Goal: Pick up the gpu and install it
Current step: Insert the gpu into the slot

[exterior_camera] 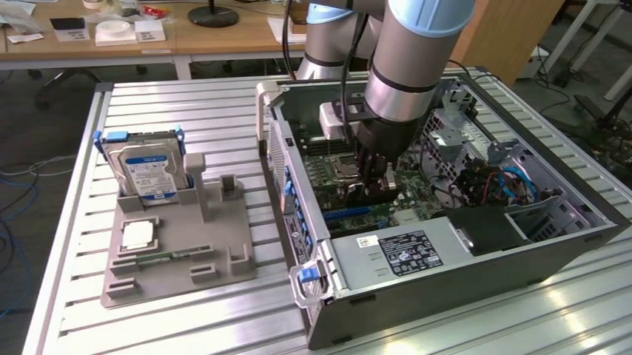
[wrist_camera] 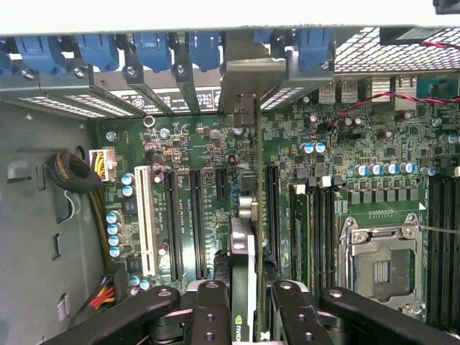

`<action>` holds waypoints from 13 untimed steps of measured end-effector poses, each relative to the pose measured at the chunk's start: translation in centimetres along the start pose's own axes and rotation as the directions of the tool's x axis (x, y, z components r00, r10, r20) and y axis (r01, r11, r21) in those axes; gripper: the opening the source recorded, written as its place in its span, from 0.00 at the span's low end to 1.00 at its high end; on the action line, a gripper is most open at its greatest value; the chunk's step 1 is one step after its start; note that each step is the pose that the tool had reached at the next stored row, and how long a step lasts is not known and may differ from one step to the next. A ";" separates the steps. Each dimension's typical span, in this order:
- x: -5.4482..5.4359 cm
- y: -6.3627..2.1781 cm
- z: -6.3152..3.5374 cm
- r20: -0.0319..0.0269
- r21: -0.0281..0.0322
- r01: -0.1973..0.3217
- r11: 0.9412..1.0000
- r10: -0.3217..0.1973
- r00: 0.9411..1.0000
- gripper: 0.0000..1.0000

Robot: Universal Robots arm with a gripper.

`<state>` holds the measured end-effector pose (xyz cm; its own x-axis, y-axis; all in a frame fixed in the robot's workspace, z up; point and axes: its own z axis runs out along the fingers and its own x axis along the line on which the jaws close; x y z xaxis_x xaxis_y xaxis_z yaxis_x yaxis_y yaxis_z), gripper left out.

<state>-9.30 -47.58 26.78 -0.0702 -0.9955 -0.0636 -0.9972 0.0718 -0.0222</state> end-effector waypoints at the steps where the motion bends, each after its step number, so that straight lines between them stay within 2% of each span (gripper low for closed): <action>1: 0.0 0.00 0.00 0.000 0.000 0.000 1.000 0.000 1.000 0.27; 13: 0.0 0.08 0.02 0.000 0.000 0.000 1.000 0.000 1.000 0.27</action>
<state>-9.38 -47.54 26.76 -0.0701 -0.9955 -0.0636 -0.9972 0.0717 -0.0223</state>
